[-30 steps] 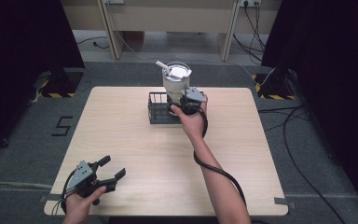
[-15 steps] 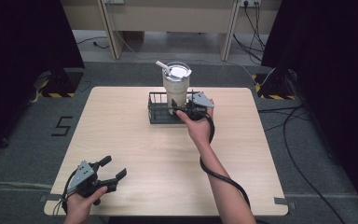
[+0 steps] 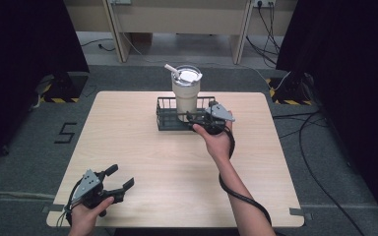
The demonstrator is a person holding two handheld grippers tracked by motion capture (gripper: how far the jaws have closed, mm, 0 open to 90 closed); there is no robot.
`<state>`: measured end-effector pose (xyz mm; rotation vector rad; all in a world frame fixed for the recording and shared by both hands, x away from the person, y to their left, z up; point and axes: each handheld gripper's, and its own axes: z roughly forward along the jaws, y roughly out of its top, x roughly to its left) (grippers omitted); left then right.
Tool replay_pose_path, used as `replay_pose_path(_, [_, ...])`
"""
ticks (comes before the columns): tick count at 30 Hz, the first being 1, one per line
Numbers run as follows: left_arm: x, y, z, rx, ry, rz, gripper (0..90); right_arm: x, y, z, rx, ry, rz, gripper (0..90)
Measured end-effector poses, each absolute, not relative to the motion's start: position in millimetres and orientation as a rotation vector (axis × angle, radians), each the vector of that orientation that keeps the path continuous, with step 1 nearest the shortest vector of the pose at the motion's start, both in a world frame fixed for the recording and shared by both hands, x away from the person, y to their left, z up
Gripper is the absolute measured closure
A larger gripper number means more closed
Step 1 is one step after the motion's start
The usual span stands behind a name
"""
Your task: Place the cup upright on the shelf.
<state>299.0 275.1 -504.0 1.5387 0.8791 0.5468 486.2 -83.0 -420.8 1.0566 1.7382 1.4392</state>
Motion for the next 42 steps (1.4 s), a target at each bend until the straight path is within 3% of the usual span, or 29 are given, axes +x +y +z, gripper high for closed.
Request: replay_pose_path(42, [297.7, 276.0, -505.3, 1.546, 0.887, 0.552, 14.9, 410.5, -145.4, -452.7, 1.083, 1.752, 1.414, 11.8])
